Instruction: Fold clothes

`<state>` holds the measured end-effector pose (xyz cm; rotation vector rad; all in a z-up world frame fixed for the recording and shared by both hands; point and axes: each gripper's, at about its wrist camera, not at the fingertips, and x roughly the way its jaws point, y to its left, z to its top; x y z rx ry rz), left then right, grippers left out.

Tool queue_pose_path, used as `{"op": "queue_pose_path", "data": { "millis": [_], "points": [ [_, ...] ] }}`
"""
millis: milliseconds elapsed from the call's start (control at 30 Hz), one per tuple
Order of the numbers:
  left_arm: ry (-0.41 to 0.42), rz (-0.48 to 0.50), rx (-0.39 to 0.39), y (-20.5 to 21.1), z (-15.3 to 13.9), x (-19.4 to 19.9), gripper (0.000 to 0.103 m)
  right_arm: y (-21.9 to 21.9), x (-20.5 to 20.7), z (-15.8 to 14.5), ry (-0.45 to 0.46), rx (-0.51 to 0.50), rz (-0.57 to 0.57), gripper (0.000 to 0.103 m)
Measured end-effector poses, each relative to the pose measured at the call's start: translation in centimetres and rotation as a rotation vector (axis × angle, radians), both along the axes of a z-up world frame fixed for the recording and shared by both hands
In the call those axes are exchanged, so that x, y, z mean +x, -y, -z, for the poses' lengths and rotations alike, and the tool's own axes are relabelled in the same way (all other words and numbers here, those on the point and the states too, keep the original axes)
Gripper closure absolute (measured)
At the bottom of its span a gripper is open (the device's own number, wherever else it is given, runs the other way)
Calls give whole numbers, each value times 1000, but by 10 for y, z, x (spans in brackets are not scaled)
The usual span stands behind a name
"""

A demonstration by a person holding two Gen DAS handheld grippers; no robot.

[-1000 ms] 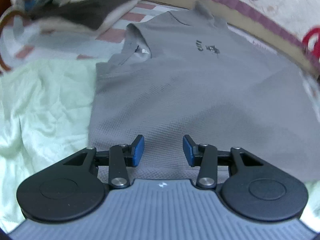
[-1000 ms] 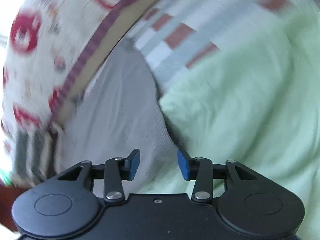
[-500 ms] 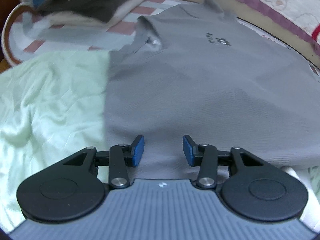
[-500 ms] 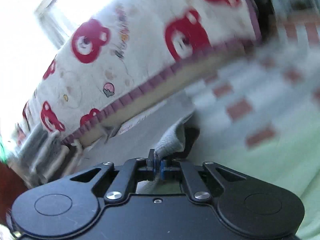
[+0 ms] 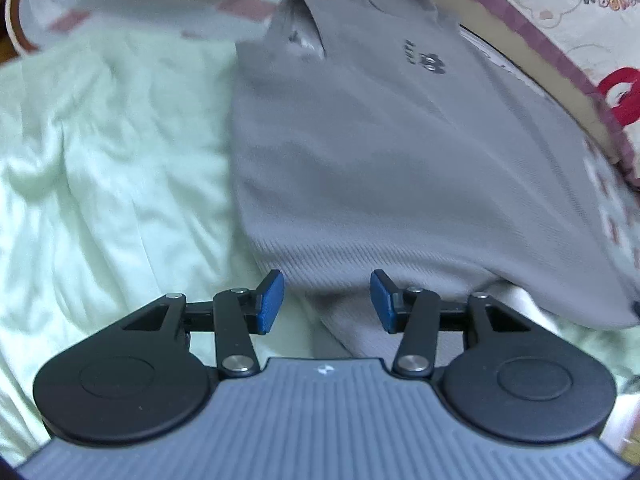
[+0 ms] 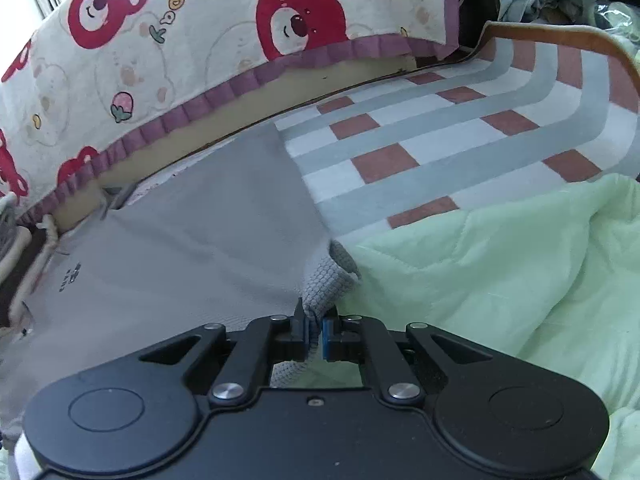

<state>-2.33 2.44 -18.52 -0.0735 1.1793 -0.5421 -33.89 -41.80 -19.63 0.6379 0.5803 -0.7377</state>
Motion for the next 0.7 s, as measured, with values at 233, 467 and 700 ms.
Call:
{"op": "queue_pose_path", "data": {
  "millis": [233, 467, 700],
  "points": [
    [-79, 121, 4, 15, 10, -10, 47, -1, 0, 8, -11, 23, 26, 96],
    [-66, 232, 136, 46, 28, -23, 43, 4, 0, 11, 7, 44, 32, 94],
    [73, 189, 70, 37, 1, -21, 95, 17, 3, 0, 67, 43, 24, 96]
  ]
}}
